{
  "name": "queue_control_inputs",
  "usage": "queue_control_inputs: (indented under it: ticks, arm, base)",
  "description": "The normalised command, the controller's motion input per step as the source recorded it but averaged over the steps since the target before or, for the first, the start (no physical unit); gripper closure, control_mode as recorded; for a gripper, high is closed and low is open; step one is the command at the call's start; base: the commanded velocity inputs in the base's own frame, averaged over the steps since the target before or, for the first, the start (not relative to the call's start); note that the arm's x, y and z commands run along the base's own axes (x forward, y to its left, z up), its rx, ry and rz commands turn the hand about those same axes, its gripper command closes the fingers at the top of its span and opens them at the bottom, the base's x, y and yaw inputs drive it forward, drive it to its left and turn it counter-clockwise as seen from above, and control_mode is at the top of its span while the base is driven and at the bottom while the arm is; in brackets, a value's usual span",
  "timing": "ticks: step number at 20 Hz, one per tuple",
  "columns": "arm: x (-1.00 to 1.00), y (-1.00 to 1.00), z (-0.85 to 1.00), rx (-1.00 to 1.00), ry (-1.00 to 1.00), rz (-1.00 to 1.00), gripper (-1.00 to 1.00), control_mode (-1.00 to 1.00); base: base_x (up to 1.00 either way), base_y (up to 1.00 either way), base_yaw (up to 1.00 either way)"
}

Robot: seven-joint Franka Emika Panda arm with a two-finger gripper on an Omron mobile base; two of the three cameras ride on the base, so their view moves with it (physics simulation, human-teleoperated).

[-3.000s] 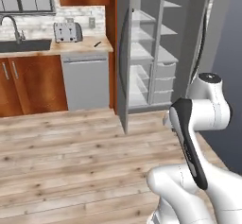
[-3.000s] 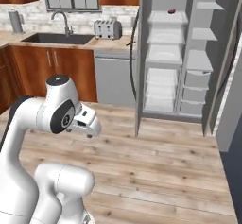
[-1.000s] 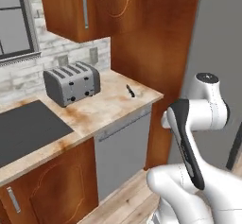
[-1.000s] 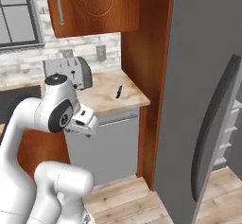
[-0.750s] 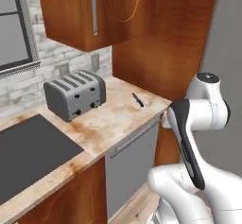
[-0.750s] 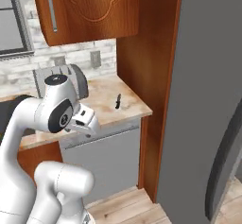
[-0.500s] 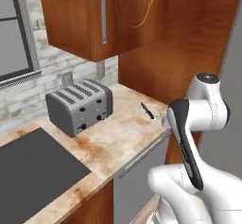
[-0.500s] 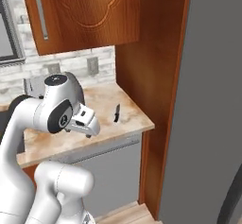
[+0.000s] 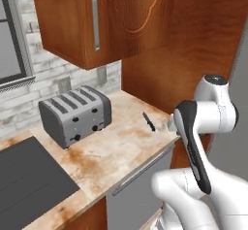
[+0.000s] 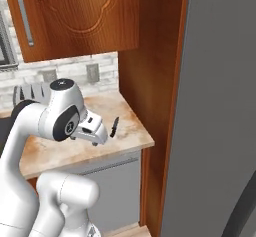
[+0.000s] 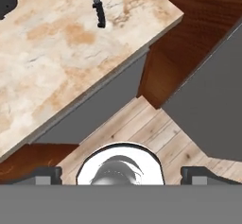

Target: Retrieve the butter from the fridge and place it on a plate on the dining table. Then retrieve the butter knife by the fridge and place it near the plate.

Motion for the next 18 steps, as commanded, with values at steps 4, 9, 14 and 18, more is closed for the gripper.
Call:
queue_control_inputs:
  ticks: [4,9,14,18]
  arm:
    - [0.0,0.0,0.0,0.0,0.0,0.0,-1.0,1.0]
    - [0.0,0.0,0.0,0.0,0.0,0.0,-1.0,1.0]
    - [0.22,0.0,0.0,0.0,0.0,0.03,-1.0,-1.0]
    - [0.8,0.0,-0.07,0.0,0.0,0.07,-1.0,-1.0]
  base:
    - [0.65,0.0,0.08]
    - [0.38,0.0,0.03]
    - [0.11,0.0,0.0]
    - [0.0,0.0,0.0]
